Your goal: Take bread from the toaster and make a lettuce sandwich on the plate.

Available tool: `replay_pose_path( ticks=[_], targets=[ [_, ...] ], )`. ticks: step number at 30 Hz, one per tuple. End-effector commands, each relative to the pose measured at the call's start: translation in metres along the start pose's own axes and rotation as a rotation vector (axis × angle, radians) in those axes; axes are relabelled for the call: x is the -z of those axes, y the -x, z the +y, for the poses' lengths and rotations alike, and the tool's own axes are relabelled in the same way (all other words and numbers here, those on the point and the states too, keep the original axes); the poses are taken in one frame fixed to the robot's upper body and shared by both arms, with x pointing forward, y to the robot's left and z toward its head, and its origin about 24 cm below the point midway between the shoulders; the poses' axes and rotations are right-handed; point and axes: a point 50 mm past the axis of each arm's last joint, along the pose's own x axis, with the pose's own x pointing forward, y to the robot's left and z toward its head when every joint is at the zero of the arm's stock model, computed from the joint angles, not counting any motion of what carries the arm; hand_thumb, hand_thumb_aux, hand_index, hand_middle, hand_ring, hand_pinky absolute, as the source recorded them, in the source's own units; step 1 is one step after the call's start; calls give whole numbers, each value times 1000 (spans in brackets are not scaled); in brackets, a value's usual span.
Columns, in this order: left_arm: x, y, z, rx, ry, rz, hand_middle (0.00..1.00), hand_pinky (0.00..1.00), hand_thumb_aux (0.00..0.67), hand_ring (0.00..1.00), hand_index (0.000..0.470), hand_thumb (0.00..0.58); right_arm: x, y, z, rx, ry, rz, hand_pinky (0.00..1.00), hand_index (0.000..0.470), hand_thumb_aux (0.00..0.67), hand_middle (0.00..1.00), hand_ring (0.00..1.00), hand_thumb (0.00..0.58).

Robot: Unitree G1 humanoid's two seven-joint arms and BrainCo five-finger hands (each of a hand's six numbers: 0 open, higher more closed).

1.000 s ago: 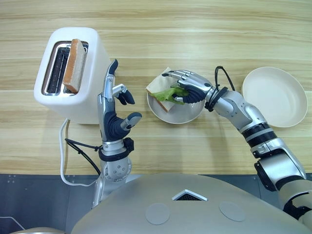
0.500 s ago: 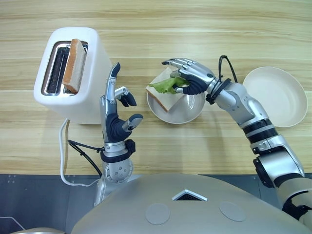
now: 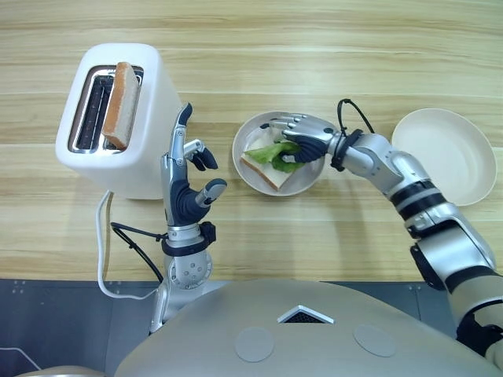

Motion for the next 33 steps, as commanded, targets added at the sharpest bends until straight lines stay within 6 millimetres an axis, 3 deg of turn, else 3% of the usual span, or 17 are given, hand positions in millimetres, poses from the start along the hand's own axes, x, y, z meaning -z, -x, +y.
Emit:
replay_pose_path(
  ticks=[1, 7, 15, 21, 22, 23, 25, 26, 27, 33],
  targets=[
    [5, -1, 0, -7, 1, 19, 651, 651, 0, 651, 0, 0, -4, 24, 9, -135, 31, 27, 0, 470, 670, 0, 0, 580],
    [7, -2, -2, -7, 5, 20, 647, 647, 0, 647, 0, 0, -5, 30, 8, -124, 14, 73, 0, 470, 670, 0, 0, 580],
    [6, -3, -4, 1, 10, 14, 643, 643, 0, 643, 0, 0, -11, 28, -24, 70, -2, 71, 0, 470, 670, 0, 0, 580],
    [8, -2, -3, 6, 6, 22, 631, 631, 0, 631, 0, 0, -12, 29, -6, -6, -39, 69, 0, 470, 670, 0, 0, 580],
    [9, -2, -3, 7, 6, 25, 639, 639, 0, 639, 0, 0, -12, 29, -4, -19, -41, 68, 0, 450, 641, 0, 0, 579],
    [10, -2, -3, 10, 6, 28, 627, 627, 0, 627, 0, 0, -12, 31, -3, -32, -44, 68, 0, 341, 486, 0, 0, 536],
    [11, -2, -3, 14, 7, 33, 624, 624, 0, 624, 0, 0, -12, 32, -5, -34, -47, 63, 0, 308, 439, 0, 0, 511],
    [11, -2, -4, 17, 9, 35, 624, 624, 0, 624, 0, 0, -13, 32, -9, -23, -50, 61, 0, 256, 365, 0, 0, 460],
    [12, -2, -5, 21, 11, 38, 620, 620, 0, 620, 0, 0, -13, 33, -12, -11, -49, 60, 0, 0, 0, 0, 0, 0],
    [12, -3, -5, 29, 16, 40, 612, 612, 0, 612, 0, 0, -4, 45, -45, 91, 1, 108, 0, 0, 0, 0, 0, 0]
  ],
)
